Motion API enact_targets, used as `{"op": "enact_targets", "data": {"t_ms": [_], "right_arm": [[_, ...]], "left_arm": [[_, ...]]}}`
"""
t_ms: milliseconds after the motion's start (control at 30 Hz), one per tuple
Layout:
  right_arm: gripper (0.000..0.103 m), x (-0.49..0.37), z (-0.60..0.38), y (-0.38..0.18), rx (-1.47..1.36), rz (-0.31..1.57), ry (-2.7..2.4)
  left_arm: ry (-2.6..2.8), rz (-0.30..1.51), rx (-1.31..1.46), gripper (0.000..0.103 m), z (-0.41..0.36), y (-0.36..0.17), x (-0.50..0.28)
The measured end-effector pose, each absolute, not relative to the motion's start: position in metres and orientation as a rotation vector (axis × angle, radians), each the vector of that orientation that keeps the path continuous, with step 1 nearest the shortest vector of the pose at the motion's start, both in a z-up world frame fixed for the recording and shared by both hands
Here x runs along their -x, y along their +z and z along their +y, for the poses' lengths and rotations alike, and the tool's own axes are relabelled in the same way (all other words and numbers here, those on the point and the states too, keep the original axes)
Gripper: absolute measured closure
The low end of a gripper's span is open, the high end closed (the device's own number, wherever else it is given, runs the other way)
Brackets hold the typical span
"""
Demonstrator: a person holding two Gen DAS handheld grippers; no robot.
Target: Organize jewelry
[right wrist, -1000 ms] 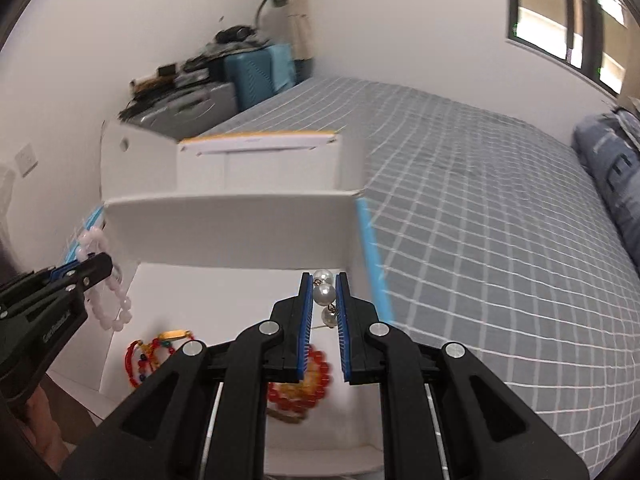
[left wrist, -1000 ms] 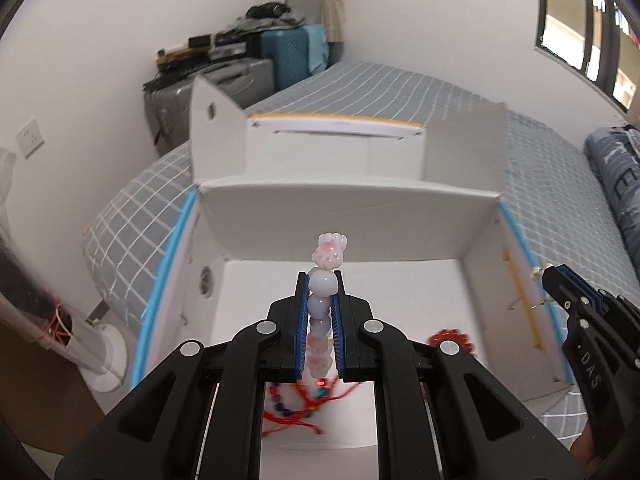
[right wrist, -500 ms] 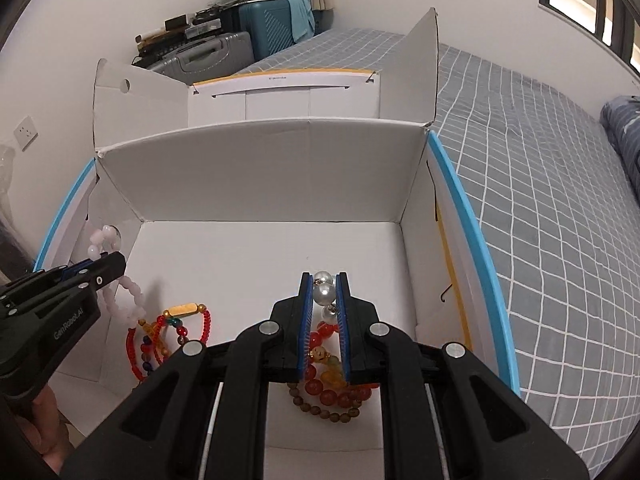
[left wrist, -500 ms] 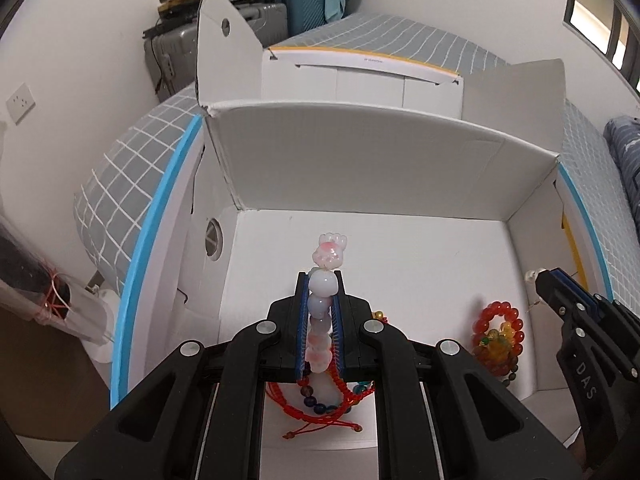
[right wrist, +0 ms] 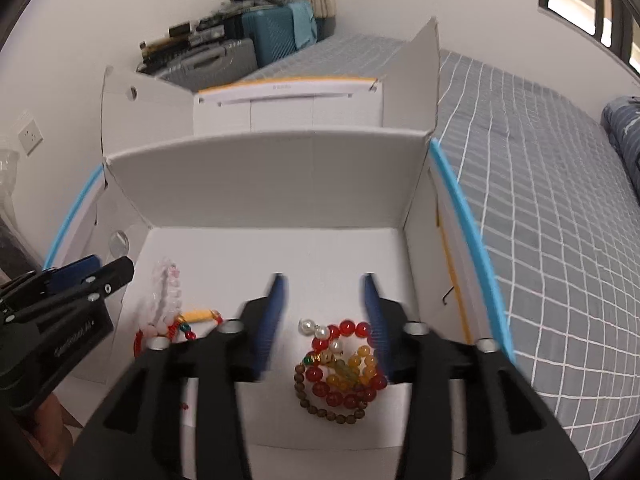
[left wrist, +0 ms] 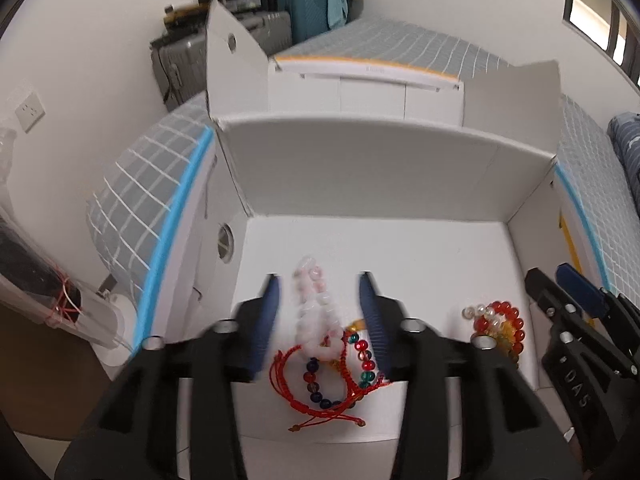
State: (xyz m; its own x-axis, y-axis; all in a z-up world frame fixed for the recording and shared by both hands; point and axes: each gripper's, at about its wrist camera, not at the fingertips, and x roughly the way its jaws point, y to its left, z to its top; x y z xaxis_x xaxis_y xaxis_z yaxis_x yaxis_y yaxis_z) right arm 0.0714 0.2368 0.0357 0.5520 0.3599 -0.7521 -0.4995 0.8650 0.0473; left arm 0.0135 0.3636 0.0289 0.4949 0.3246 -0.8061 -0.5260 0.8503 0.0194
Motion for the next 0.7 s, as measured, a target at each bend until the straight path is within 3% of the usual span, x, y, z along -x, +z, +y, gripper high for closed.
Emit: {"op": "enact_targets", "data": {"t_ms": [33,133,200,300,500,700], "right_arm": [[0.039,-0.070,0.234,0.039,0.168,0.825,0.503],[0.030,-0.065,0.228,0.051,0.150,0.773,0.494],[0.029,-0.060,0.222,0.062,0.135,0.739,0.498],[0.020,-0.051,0.214,0.076,0.118,0.688,0.498],[0.008,-0.022,0.197,0.106,0.105,0.586,0.484],[0.008,0.008,0.180,0.115,0.105,0.580,0.455]], "left_arm": [[0.521,0.911,0.238,0.059,0.362,0.032,-0.012],[0.515,0.869,0.245,0.047,0.359,0.047,-0.001],[0.532,0.836,0.229,0.027,0.356,0.057,0.006],[0.527,0.778,0.218,0.013,0.348,0.073,0.021],[0.526,0.690,0.231,0.006,0.340,0.097,0.048],[0.502,0.632,0.224,0.006,0.327,0.111,0.075]]}}
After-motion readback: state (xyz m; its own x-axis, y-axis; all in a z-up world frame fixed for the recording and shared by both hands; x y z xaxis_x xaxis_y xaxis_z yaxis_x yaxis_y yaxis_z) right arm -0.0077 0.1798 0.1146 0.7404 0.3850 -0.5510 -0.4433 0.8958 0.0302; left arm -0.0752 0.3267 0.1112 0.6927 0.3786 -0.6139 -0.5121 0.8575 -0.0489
